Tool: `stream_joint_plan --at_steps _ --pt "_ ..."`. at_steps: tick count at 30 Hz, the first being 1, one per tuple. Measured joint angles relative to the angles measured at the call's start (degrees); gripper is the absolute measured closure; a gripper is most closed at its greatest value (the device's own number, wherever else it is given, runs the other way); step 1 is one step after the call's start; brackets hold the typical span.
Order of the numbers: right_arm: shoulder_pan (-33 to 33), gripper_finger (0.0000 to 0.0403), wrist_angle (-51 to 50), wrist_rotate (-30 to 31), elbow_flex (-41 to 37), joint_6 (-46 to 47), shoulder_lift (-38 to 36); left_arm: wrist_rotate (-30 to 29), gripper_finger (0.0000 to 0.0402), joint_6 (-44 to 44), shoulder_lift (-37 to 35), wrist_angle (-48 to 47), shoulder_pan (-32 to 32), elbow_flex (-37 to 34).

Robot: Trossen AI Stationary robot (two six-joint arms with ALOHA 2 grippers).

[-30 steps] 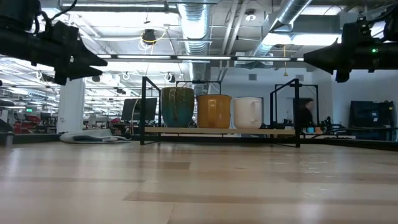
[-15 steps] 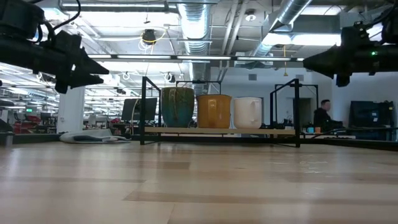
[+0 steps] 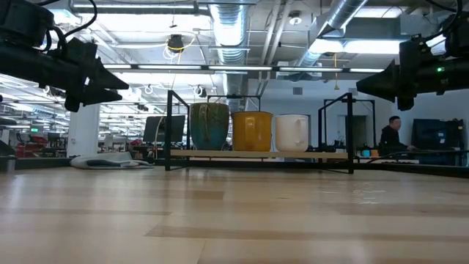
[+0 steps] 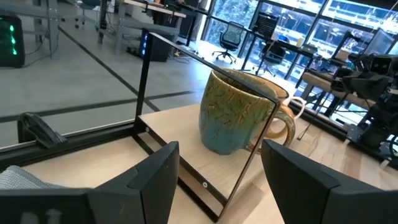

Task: Stack small to large cups/mugs on shelf
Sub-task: Return to Home Position

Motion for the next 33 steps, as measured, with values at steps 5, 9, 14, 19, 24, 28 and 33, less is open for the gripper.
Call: stream_joint_plan --at_steps 5,9,14,19,24,28,33 --pt "0.0 0.0290 0.1 0.0 0.0 -0.1 0.0 0.0 0.0182 -0.4 0.0 -0.1 0.0 0.0" --pt "0.0 0.0290 0.1 0.0 0.0 -0.1 0.0 0.9 0.0182 0.5 0.0 -0.2 0.0 0.0" --pt "0.0 0.0290 0.1 0.0 0.0 -0.1 0.0 0.9 0.0182 0.3 0.0 -0.2 0.0 0.0" --pt "0.0 0.0290 0.1 0.0 0.0 -0.1 0.0 0.9 0.0182 2.5 0.0 -0.2 0.0 0.0" --pt "0.0 0.0290 0.1 0.0 0.0 -0.1 0.0 1.5 0.0182 1.7 0.0 -0.3 0.0 0.0" --pt "0.0 0.0290 0.1 0.0 0.0 -0.1 0.0 1.4 0.0182 2.5 0.0 -0.3 0.0 0.0" --pt "0.0 0.0290 0.2 0.0 0.0 -0.1 0.0 1.4 0.0182 2.4 0.0 -0.3 0.0 0.0"
